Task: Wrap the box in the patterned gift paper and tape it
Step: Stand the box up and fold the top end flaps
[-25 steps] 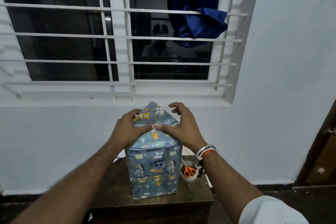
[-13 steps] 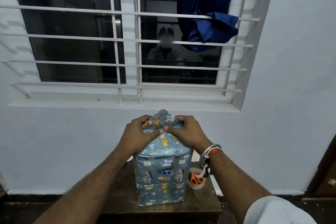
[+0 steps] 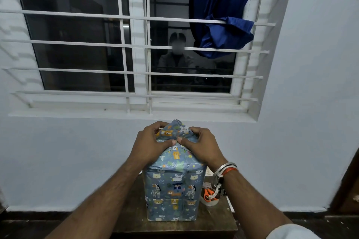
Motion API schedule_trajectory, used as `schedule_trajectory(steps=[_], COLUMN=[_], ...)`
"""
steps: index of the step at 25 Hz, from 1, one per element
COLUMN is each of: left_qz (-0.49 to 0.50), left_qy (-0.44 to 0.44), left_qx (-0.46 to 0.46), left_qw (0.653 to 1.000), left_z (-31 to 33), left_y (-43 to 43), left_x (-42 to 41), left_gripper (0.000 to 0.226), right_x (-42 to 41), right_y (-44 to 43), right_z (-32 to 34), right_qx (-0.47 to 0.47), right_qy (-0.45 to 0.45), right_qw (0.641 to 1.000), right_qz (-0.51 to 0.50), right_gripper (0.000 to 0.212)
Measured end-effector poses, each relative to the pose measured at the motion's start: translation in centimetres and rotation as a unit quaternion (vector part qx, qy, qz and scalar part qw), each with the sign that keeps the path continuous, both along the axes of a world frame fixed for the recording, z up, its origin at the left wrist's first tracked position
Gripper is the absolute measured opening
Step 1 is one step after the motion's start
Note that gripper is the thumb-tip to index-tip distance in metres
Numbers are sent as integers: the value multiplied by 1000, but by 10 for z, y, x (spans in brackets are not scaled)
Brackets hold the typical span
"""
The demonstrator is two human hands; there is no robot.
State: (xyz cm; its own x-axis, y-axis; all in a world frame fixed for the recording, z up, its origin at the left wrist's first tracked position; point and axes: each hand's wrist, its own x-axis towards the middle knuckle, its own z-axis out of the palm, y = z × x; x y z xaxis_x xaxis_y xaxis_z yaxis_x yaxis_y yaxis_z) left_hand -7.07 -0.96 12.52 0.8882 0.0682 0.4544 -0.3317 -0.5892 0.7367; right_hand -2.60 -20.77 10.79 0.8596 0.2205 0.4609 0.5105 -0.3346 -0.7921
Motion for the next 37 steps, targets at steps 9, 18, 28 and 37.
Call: schedule_trajectory(steps=[9,18,28,37], left_qz=[18,-2,-39,-37], left_qy=[-32,-64,-47,-35], left_qx=[-49,-66,-150,-159], left_qw=[998,996,987,986], left_z=[-4,-2,0,-1], left_y=[-2,-2,-5,-3], left_x=[-8,-9,-16,-14], left_gripper=[22,28,28,31], right_x=[-10,-10,-10,-12], right_y=[4,3,4,3], right_z=[6,4,0,2], right_qx=[9,21,84,99], right_qy=[-50,-85,-56,-33], right_qw=[999,996,995,994], right_qz=[13,7,19,35], right_gripper=[12,20,28,39])
